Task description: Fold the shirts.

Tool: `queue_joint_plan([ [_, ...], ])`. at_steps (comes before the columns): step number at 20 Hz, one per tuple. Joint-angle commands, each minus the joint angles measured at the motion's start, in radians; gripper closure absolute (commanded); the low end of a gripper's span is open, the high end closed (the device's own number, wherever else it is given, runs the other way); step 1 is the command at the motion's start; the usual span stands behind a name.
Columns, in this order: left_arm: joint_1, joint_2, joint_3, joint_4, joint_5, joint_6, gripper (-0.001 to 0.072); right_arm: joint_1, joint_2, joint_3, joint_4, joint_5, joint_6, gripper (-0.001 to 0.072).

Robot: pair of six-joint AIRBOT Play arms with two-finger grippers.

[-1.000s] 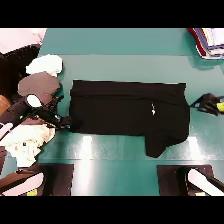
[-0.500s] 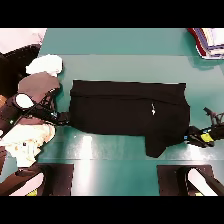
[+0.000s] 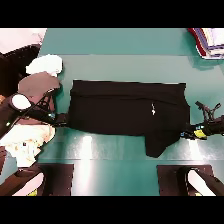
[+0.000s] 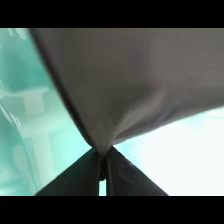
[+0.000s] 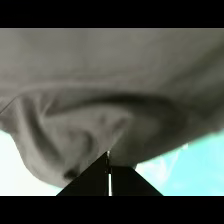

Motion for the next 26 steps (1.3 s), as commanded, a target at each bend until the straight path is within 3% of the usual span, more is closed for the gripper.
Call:
queue_joint_plan([
  [1,0.000,0.143,0.000,0.035,-0.152,-0.049,0.0684,-0.021,0.144,0.014,-0.073,0.183,-0.005,0.0694],
  [3,0.000,0.237,0.000,-0.022,-0.300,-0.078,0.0684,-0.052,0.243,0.026,-0.122,0.259,0.020,0.0694],
  [6,0.000,0.266,0.004,-0.052,-0.329,-0.103,0.0684,-0.053,0.258,0.112,-0.121,0.242,0.042,0.0696],
  [9,0.000,0.193,0.043,0.035,-0.153,-0.094,0.0684,-0.050,0.104,0.244,-0.077,0.150,0.031,0.0696],
  [13,0.000,-0.053,0.193,0.166,0.031,-0.095,0.0683,0.053,-0.195,0.481,-0.057,0.034,0.016,0.0696],
  [18,0.000,-0.367,0.369,0.168,0.170,-0.095,0.0682,0.158,-0.551,0.786,-0.050,-0.033,0.014,0.0695],
  [26,0.000,-0.508,0.485,0.168,0.339,-0.096,0.0682,0.161,-0.786,1.006,-0.024,-0.029,0.014,0.0693],
])
